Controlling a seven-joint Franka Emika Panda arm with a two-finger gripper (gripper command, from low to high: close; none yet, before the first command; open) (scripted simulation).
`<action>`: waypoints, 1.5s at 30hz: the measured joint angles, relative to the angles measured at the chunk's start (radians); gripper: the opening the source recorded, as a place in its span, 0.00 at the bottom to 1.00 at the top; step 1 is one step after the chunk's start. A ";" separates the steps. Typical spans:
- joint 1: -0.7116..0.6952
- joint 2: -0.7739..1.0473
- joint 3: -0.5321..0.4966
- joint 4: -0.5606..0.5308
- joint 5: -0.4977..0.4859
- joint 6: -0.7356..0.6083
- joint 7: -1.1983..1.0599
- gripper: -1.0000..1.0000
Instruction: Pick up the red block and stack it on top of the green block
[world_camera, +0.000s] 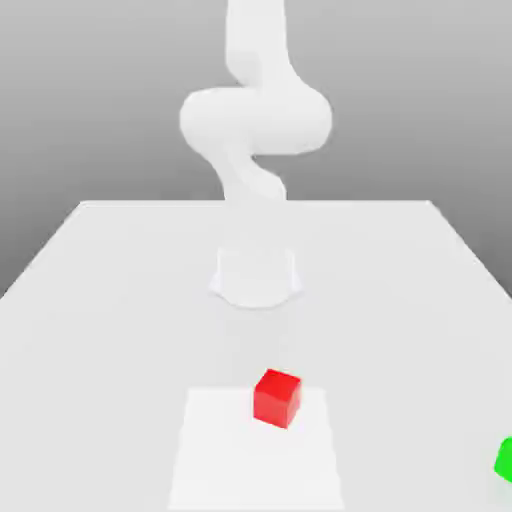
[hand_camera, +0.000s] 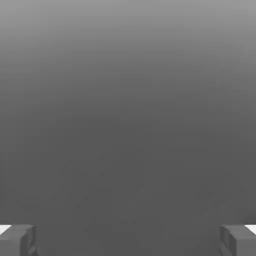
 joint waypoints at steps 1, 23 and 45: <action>-0.006 0.034 0.010 -0.029 0.002 0.025 0.024 0.50; -0.030 0.863 0.082 -0.494 -0.086 0.637 0.537 0.50; 0.112 0.757 0.139 -0.347 0.008 0.382 0.231 0.00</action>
